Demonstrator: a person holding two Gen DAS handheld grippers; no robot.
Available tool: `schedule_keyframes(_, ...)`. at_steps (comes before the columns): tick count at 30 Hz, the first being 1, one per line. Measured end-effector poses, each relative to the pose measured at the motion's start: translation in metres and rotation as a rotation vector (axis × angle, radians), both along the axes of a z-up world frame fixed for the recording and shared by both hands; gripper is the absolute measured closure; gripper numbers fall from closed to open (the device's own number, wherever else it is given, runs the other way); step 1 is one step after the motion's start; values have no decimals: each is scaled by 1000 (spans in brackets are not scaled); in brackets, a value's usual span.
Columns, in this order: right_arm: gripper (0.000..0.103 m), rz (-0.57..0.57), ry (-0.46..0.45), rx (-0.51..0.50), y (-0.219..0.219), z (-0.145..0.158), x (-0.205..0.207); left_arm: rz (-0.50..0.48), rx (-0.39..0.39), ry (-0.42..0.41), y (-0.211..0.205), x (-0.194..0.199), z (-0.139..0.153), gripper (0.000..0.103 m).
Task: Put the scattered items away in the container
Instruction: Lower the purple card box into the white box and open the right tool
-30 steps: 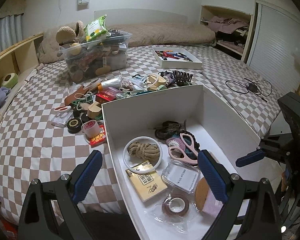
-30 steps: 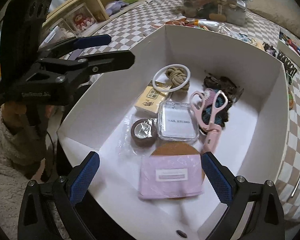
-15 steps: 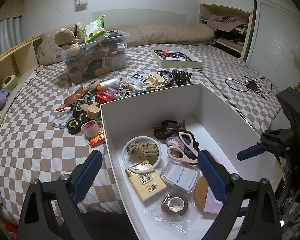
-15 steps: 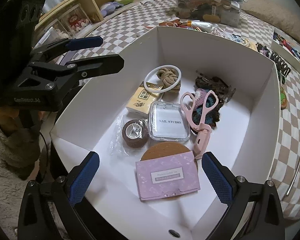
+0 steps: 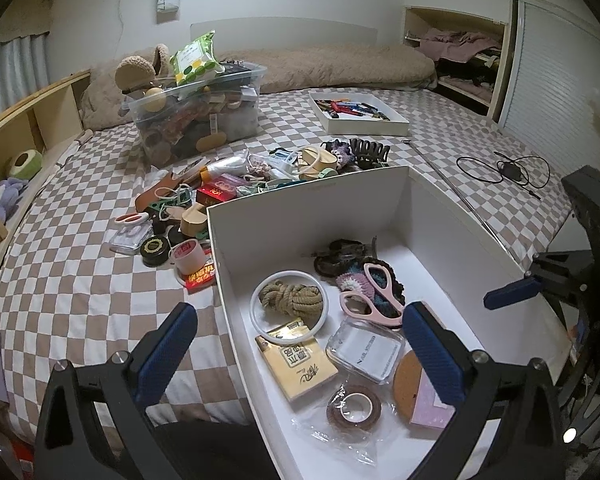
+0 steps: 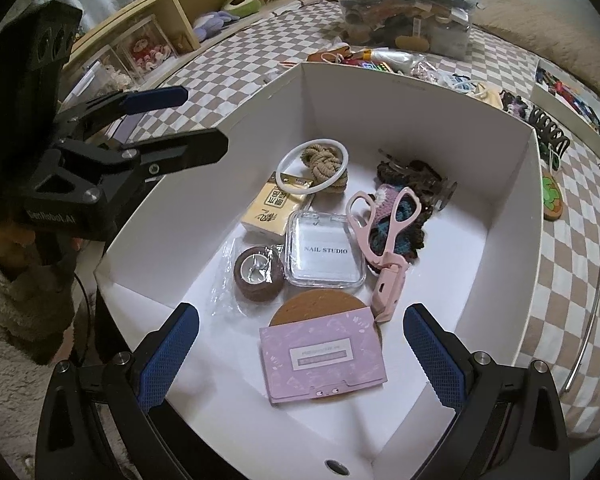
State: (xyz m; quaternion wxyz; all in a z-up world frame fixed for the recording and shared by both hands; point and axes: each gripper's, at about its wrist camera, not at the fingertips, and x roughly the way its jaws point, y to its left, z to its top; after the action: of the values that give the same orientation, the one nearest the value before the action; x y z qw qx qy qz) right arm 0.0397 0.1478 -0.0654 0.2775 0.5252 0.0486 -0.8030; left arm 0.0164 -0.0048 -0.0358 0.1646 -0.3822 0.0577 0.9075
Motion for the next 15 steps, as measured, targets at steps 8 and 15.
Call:
schedule_keyframes(8, 1, -22, 32, 4, 6, 6, -3, -2, -5, -1, 0, 1, 0, 0)
schedule_keyframes(15, 1, -48, 55, -20, 14, 10, -8, -2, -5, -2, 0, 1, -1, 0)
